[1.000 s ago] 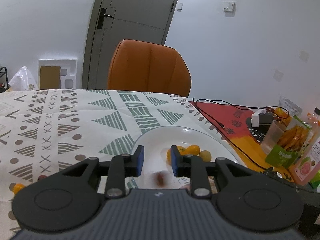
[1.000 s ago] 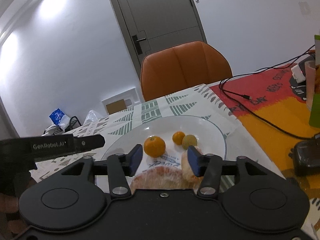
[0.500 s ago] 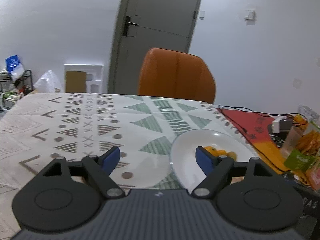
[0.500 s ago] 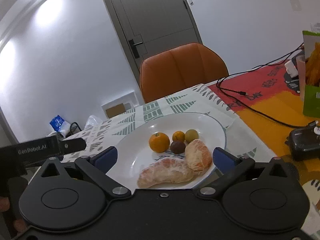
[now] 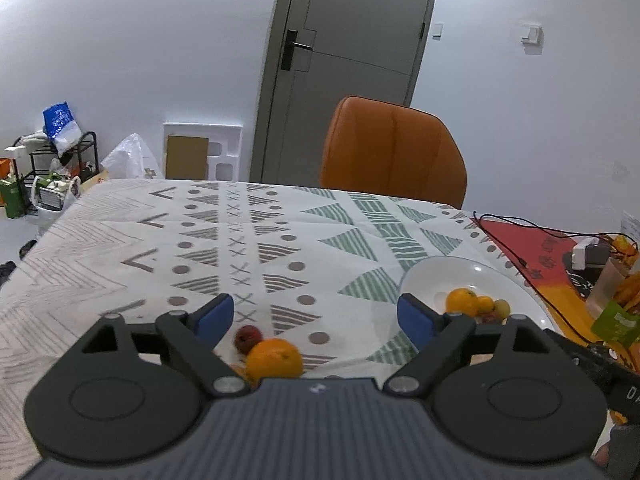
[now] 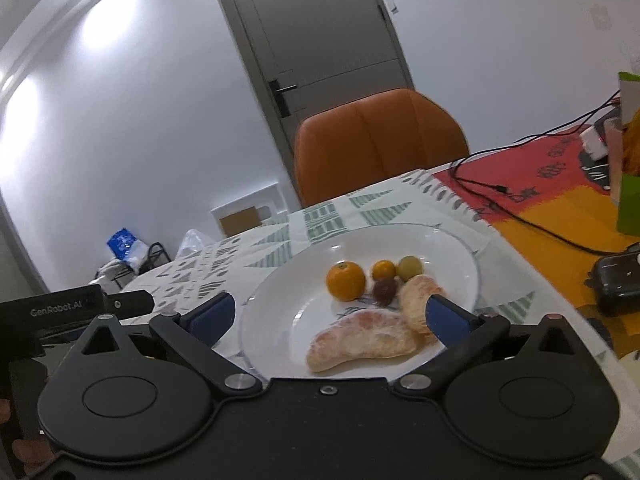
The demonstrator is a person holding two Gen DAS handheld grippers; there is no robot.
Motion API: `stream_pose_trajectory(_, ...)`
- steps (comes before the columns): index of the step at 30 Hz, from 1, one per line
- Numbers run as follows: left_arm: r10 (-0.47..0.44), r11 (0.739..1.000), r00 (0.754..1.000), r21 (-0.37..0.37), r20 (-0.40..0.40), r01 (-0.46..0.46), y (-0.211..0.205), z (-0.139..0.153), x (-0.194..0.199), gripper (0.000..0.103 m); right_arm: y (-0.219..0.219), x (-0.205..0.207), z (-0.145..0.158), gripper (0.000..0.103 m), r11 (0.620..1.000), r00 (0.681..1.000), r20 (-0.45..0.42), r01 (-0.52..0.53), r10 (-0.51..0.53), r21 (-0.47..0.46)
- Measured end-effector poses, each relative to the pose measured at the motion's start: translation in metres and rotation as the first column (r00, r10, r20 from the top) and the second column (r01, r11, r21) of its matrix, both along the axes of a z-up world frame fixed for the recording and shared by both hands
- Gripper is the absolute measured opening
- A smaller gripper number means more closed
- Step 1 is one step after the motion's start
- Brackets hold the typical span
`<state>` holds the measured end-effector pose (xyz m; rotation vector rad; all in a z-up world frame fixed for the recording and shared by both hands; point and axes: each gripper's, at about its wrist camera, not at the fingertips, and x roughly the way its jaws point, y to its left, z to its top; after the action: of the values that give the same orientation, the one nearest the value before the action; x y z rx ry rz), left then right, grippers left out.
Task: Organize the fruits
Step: 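Move both open grippers back toward the remaining fruits on the tablecloth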
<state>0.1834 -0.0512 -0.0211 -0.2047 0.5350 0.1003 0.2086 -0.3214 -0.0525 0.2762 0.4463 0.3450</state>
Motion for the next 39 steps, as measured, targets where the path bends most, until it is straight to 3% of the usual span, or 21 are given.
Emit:
stream_pose_trajectory(9,0.082,0.995,0.997,0.052,0.012,-0.083,0.031,0.005,-0.015,0.088,0.023,-0.004,0.002,0.103,0.997,0.997,-0.001,-0.082,0.082,-0.015)
stream_pose_trajectory(15,0.112,0.993,0.994,0.046,0.002,-0.112,0.053,0.005,-0.02,0.088,0.041,-0.007,0.003,0.103,0.99,0.99,0.001,-0.139,0.139,-0.025)
stream_pose_trajectory(34,0.131,0.99,0.991,-0.058,0.028,-0.129,0.095,-0.009,-0.038,0.087,0.087,-0.009,0.004,0.103,0.961,0.962,-0.017,-0.274,0.274,-0.034)
stream_pose_trajectory(37,0.119,0.99,0.993,-0.083,0.025,-0.117,0.099,-0.012,-0.039,0.086,0.094,-0.009,0.003,0.101,0.957,0.958,-0.012,-0.287,0.287,-0.043)
stream_pose_trajectory(39,0.11,0.99,0.994,-0.09,0.019,-0.108,0.099,-0.015,-0.039,0.086,0.1,-0.009,0.002,0.094,0.954,0.956,-0.014,-0.294,0.294,-0.057)
